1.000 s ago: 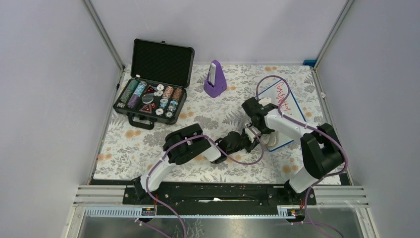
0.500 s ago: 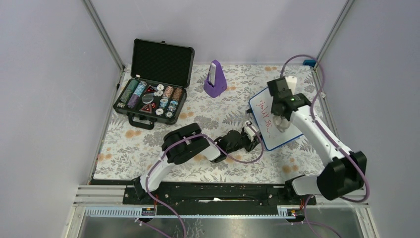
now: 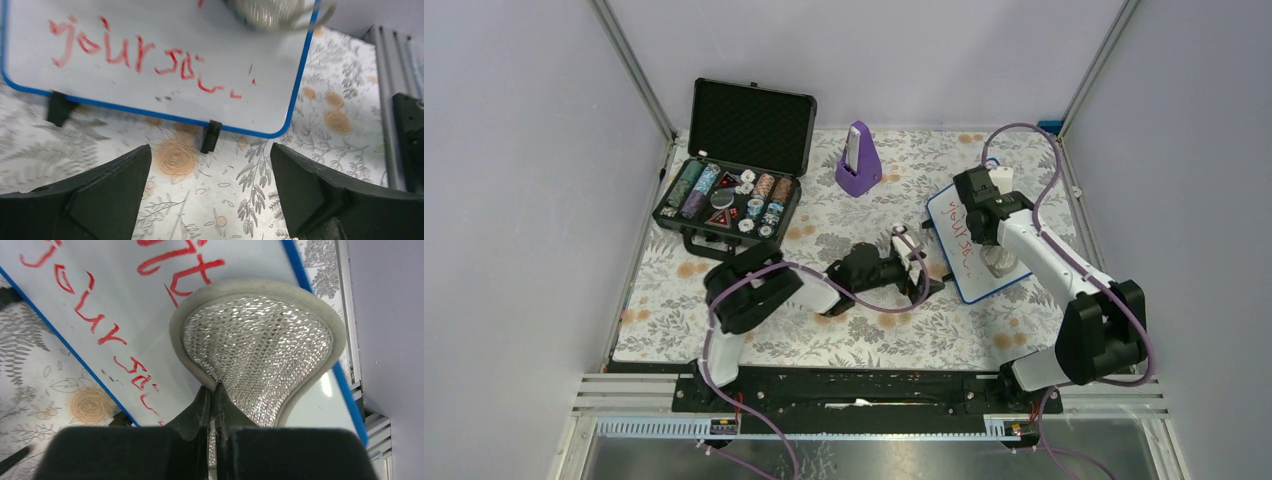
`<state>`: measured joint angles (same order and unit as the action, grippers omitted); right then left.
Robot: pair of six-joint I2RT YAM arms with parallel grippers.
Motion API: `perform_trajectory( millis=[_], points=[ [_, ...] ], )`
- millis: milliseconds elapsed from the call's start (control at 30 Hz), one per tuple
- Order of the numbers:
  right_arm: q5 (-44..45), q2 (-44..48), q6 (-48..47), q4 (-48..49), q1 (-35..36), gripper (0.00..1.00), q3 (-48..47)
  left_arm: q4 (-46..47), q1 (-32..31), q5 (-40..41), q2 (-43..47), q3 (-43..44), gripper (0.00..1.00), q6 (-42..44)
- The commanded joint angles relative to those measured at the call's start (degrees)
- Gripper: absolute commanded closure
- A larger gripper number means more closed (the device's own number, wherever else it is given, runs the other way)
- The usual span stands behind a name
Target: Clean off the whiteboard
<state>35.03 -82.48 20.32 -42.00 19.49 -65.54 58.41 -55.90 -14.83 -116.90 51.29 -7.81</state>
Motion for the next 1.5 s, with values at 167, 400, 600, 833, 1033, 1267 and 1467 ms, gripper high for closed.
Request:
perform_trajectory(
  millis=[167,400,600,833,1033,1267,1467],
  points=[
    [-5.1,-7.31,4.49,6.06,5.91,1.0,8.9,7.35,9.31,-2.46,17.57,-11.27,0.01,-1.34],
    [-16.57,-16.67,6.96,13.13,11.5,1.0,9.21,18.07,18.71,6.38,23.18,-21.04,0.01,-9.3],
    [-12.52,-8.83,4.48,5.74,11.45,1.0,2.52,18.63,20.56,15.26,27.52,-25.18,0.01,-8.11],
    [4.13,-0.19,-0.2,-1.93,4.97,1.0,-5.88,18.71,21.09,21.52,30.03,-27.36,0.01,-7.74],
    [13.31,-5.11,-1.09,-2.06,2.15,1.0,-4.66,16.94,21.09,20.78,29.35,-26.42,0.01,-7.68],
    [8.48,-15.86,2.8,0.75,5.84,1.0,-2.35,16.03,21.09,20.81,29.36,-26.15,0.01,-7.17],
    [-0.84,-23.83,6.59,5.01,13.03,1.0,-0.72,16.03,21.09,21.51,29.4,-26.28,0.01,-6.85]
  ],
)
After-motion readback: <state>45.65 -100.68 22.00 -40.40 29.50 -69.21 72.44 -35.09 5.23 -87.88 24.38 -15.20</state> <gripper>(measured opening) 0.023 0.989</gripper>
